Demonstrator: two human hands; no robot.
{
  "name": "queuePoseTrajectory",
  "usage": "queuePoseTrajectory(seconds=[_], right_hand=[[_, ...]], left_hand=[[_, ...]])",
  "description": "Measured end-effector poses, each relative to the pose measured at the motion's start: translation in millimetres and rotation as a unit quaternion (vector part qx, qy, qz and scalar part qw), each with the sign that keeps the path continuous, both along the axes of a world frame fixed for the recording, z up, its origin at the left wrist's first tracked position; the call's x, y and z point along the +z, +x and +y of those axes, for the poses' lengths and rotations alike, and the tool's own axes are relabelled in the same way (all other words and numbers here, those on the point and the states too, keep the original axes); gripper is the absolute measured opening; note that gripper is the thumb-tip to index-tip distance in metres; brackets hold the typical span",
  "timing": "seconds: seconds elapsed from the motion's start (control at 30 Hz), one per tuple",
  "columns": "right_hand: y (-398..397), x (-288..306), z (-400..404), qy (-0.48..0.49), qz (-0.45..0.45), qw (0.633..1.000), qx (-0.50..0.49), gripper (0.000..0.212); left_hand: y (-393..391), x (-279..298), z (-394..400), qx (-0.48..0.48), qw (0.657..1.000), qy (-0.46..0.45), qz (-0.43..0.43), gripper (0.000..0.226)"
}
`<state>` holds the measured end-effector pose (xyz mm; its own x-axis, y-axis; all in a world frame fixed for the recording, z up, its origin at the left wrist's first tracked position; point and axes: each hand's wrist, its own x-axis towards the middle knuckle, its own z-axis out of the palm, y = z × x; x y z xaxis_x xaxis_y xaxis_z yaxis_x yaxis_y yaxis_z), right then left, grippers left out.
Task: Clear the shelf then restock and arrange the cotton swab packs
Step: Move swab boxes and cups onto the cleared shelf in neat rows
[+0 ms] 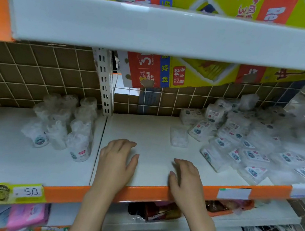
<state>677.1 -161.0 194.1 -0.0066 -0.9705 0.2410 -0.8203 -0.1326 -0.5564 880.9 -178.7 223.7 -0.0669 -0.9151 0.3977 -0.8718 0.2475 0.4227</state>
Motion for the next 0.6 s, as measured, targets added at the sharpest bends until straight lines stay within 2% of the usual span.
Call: queuePoseTrajectory(seconds=[0.07, 0.3, 0.47, 0.6], right_hand=[[-4.2, 1.2, -2.0, 0.0, -0.003, 1.0, 0.0, 0.041], [-16.1, 15.9, -24.9, -0.027, -0.011, 0.999, -0.024, 0.038], [-33.4, 23.9, -34.0, -0.052, -0.006, 0.997, -0.054, 0.038], [-50.6, 26.2, -39.7, -0.054, -0.009, 0.996, -0.071, 0.04]], left_hand=[[-3.2, -1.6, -1.9, -0.004, 1.0, 0.018, -0.007, 0.035], [0.7, -4.3, -25.4, -0.019, 0.999, 0.041, -0.003, 0.053], [-6.1, -8.9, -44.7, -0.022, 0.997, 0.062, 0.039, 0.029], [-16.3, -8.1, -53.5, -0.032, 0.997, 0.068, 0.031, 0.038]])
